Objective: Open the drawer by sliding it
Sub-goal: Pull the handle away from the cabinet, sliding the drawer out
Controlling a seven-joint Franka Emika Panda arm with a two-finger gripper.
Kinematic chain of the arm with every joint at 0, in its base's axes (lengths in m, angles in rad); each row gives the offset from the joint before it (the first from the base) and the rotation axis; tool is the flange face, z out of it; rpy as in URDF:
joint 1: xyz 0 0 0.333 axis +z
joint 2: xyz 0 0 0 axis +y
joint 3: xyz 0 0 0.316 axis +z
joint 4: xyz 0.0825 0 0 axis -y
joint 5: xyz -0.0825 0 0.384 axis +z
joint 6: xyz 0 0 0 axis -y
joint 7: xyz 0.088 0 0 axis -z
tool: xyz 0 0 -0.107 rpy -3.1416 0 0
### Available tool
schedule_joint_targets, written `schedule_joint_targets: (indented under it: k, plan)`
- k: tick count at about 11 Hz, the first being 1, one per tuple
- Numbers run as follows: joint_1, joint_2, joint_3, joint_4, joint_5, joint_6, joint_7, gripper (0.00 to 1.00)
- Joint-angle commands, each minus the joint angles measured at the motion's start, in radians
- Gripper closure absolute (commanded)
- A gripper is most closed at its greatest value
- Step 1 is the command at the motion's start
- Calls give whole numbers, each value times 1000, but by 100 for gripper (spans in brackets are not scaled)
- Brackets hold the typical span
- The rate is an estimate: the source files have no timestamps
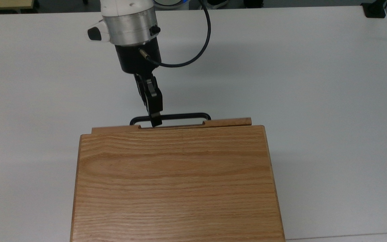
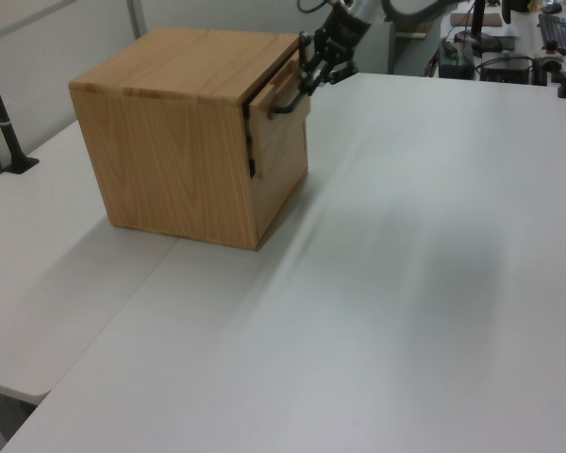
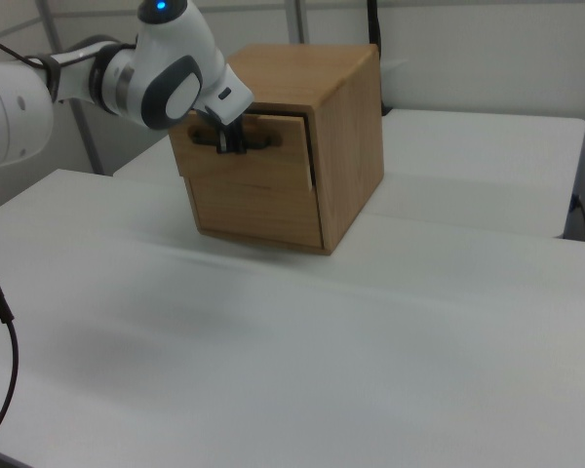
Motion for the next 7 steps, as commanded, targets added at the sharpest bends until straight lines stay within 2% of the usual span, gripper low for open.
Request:
schedule_joint_targets:
  k: [1, 2, 7]
  plan:
    - [-8, -93, 19, -79, 13, -158, -214, 100]
    - [-17, -101, 19, -85, 16, -203, -286, 100]
    - [-63, -167, 18, -85, 8, -441, -385, 100]
